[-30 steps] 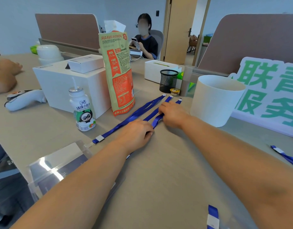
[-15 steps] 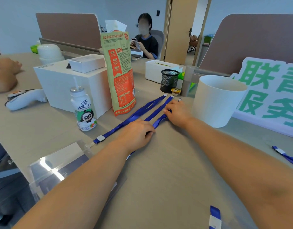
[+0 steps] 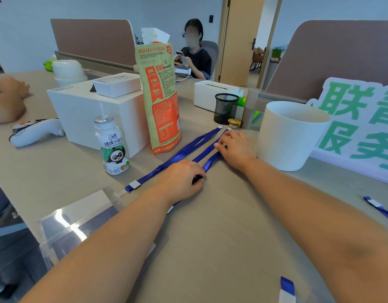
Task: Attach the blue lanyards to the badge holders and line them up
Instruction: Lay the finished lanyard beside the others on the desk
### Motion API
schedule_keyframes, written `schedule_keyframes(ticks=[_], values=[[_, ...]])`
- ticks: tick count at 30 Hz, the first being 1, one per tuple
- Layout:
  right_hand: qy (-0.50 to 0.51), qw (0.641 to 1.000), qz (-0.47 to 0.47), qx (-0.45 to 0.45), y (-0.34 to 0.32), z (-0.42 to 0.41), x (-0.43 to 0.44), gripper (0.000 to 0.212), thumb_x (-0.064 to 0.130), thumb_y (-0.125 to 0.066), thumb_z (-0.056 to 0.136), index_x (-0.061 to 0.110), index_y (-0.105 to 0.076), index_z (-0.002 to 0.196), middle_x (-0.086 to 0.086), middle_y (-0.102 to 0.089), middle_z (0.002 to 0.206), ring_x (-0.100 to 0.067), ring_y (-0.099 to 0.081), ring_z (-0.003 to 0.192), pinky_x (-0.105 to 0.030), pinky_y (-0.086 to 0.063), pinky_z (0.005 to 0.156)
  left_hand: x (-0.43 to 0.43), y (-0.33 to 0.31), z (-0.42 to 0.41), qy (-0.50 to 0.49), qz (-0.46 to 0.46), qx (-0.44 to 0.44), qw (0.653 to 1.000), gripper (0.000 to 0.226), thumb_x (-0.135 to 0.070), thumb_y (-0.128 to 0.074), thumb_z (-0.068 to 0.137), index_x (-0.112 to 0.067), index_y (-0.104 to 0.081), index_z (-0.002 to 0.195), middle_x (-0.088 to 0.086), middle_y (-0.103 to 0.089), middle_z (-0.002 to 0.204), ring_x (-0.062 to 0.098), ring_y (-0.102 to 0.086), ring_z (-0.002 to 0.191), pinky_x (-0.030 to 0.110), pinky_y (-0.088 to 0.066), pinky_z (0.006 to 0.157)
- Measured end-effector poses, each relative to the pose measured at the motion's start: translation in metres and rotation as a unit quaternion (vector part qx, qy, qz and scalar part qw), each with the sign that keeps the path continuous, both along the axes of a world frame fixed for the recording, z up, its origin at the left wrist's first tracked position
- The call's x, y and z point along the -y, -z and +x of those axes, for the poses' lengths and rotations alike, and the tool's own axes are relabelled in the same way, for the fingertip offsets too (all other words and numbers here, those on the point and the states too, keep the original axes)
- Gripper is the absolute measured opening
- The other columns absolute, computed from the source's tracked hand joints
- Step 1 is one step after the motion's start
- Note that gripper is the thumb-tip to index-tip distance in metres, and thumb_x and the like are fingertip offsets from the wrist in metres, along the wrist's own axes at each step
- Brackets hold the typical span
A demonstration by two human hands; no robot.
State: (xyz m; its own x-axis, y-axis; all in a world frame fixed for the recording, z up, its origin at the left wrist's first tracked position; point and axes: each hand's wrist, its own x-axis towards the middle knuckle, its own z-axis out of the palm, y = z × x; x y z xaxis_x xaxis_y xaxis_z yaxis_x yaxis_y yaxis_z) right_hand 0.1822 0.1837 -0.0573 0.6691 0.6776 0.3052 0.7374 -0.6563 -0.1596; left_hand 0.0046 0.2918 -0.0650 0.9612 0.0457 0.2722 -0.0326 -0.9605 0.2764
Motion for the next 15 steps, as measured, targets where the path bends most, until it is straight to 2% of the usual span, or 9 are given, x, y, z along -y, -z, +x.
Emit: schedule_keyframes(ticks=[4, 7, 10, 13, 15], values=[[-0.057, 0.997, 0.047, -0.008, -0.001, 0.002, 0.004, 0.023, 0.018, -0.047, 0.091, 0.017, -0.062, 0.109, -0.004, -0.054, 0.122, -0.025, -0.043, 0.117, -0.036, -0.036, 0.099, 0.000, 0.000, 0.001, -0.013, 0.015, 0.009, 1.000, 0.031, -0.013, -0.048, 0.087, -0.017, -0.066, 0.112, -0.004, -0.065, 0.116, 0.015, -0.055, 0.108, 0.024, -0.040, 0.087], [-0.088, 0.996, 0.004, -0.005, -0.003, -0.001, 0.009, 0.025, 0.008, -0.054, 0.084, 0.014, -0.062, 0.106, -0.004, -0.059, 0.116, -0.022, -0.049, 0.112, -0.031, -0.041, 0.093, 0.000, 0.000, 0.001, -0.022, 0.015, 0.012, 1.000, 0.032, -0.010, -0.046, 0.087, -0.013, -0.067, 0.111, -0.001, -0.067, 0.114, 0.018, -0.056, 0.106, 0.030, -0.045, 0.088], [-0.082, 0.996, -0.012, -0.024, -0.002, 0.000, 0.012, 0.022, 0.007, -0.056, 0.086, 0.013, -0.063, 0.106, -0.004, -0.060, 0.117, -0.022, -0.055, 0.108, -0.029, -0.044, 0.088, 0.000, 0.001, 0.000, -0.022, 0.015, 0.012, 1.000, 0.030, -0.010, -0.046, 0.087, -0.012, -0.068, 0.108, -0.001, -0.068, 0.112, 0.018, -0.057, 0.104, 0.028, -0.045, 0.088], [-0.073, 0.996, -0.050, -0.029, -0.001, 0.000, 0.012, 0.025, 0.014, -0.055, 0.090, 0.015, -0.063, 0.113, -0.003, -0.062, 0.120, -0.021, -0.055, 0.112, -0.031, -0.045, 0.094, -0.001, 0.001, 0.000, -0.024, 0.014, 0.011, 1.000, 0.030, -0.009, -0.047, 0.087, -0.013, -0.068, 0.107, -0.002, -0.067, 0.113, 0.017, -0.056, 0.101, 0.023, -0.040, 0.082], [-0.065, 0.995, -0.067, -0.031, -0.001, -0.001, 0.012, 0.028, 0.017, -0.053, 0.092, 0.017, -0.061, 0.119, -0.002, -0.061, 0.123, -0.021, -0.053, 0.115, -0.033, -0.045, 0.097, -0.001, 0.001, 0.000, -0.023, 0.009, 0.010, 1.000, 0.031, -0.009, -0.047, 0.087, -0.014, -0.067, 0.109, -0.003, -0.066, 0.115, 0.017, -0.056, 0.103, 0.023, -0.040, 0.084]])
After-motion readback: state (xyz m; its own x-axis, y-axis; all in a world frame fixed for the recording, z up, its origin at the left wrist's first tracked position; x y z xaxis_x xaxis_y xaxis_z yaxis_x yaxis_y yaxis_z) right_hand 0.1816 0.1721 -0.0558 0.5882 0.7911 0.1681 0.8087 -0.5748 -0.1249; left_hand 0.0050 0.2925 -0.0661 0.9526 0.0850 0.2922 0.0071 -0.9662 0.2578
